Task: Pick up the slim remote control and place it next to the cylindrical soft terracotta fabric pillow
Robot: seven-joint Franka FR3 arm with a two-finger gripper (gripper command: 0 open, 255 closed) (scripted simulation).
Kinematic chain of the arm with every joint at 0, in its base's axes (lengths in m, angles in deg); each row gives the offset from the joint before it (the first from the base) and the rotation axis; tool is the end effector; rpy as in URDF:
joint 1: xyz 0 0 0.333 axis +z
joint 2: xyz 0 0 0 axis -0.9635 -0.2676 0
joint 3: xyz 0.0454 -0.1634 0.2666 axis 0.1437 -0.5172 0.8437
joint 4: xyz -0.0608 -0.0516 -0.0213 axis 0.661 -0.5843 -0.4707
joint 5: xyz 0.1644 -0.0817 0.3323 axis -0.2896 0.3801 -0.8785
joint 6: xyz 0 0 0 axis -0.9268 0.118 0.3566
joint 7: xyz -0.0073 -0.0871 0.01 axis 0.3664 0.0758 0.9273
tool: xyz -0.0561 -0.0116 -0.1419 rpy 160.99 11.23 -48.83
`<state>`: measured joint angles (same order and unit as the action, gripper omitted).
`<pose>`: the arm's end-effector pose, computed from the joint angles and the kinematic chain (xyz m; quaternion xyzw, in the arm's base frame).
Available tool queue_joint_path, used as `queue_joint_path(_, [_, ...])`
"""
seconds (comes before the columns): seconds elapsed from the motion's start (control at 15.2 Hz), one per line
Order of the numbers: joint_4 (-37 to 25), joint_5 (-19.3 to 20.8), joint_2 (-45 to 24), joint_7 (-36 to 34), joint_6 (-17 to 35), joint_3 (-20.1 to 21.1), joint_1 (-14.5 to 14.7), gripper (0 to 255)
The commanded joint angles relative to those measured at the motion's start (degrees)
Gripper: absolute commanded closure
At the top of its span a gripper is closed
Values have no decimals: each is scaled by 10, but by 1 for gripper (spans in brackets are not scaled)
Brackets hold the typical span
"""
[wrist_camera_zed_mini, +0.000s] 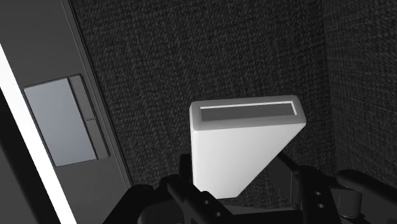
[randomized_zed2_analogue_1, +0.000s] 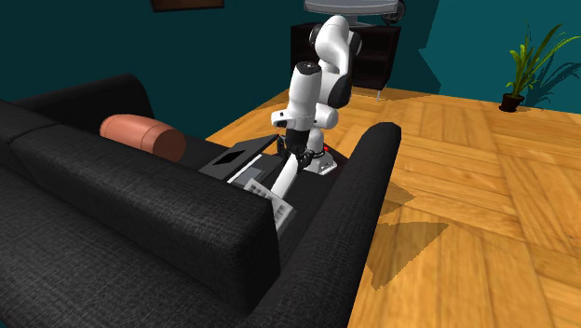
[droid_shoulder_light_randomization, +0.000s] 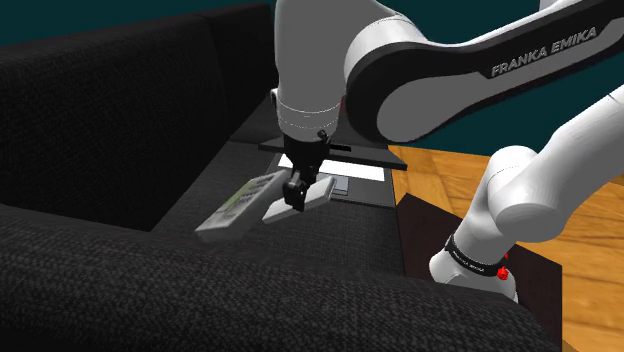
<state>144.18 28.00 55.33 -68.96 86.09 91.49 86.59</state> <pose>0.3117 0.3013 0.4370 0.9841 0.1643 0.0385 0.0555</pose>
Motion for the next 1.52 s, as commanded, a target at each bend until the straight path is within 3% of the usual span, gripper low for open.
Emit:
queue_joint_path(0.0, [-13, 0, 3, 2, -16, -2, 0, 255])
queue_joint_path(1.45, [-178, 8, 6, 17, -182, -22, -8, 255])
